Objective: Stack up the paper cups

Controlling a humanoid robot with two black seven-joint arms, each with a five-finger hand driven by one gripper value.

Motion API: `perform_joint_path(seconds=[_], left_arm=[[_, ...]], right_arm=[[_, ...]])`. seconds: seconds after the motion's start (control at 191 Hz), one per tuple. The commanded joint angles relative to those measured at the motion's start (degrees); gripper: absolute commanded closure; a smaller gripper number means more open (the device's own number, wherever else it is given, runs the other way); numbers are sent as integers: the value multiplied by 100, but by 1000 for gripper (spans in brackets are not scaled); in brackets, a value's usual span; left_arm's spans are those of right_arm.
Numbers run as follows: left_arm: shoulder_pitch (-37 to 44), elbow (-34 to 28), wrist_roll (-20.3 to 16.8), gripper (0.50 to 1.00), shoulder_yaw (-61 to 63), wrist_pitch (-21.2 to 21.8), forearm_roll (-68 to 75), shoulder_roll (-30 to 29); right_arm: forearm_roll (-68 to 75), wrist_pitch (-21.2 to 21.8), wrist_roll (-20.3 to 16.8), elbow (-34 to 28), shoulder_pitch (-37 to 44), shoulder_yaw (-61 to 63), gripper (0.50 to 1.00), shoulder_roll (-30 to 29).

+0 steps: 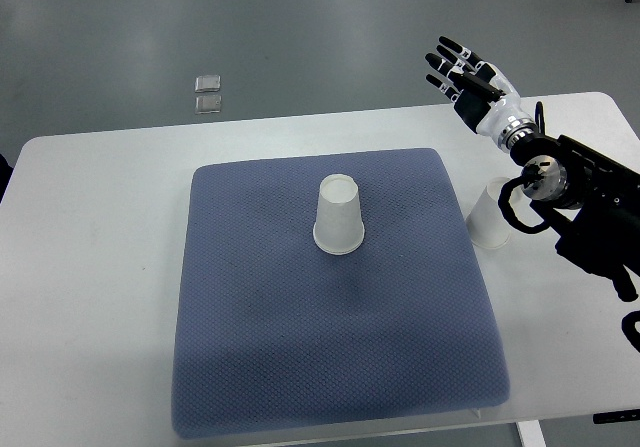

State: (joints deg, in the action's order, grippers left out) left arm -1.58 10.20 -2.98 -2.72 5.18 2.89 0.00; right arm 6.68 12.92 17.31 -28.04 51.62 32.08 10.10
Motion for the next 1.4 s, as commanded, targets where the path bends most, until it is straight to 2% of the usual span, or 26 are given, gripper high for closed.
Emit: perform_joint_path(seconds=[0.0,0.995,1.393], left_arm=[[0,0,0,500,0,0,-8,0],[18,-35,0,500,9,-9,18,0],[18,-35,0,500,9,0,9,0]], right_arm=[[0,0,0,0,-3,0,589,-8],[0,-9,0,0,15,0,589,1],[-88,-114,-35,-88,182,-53,589,221]])
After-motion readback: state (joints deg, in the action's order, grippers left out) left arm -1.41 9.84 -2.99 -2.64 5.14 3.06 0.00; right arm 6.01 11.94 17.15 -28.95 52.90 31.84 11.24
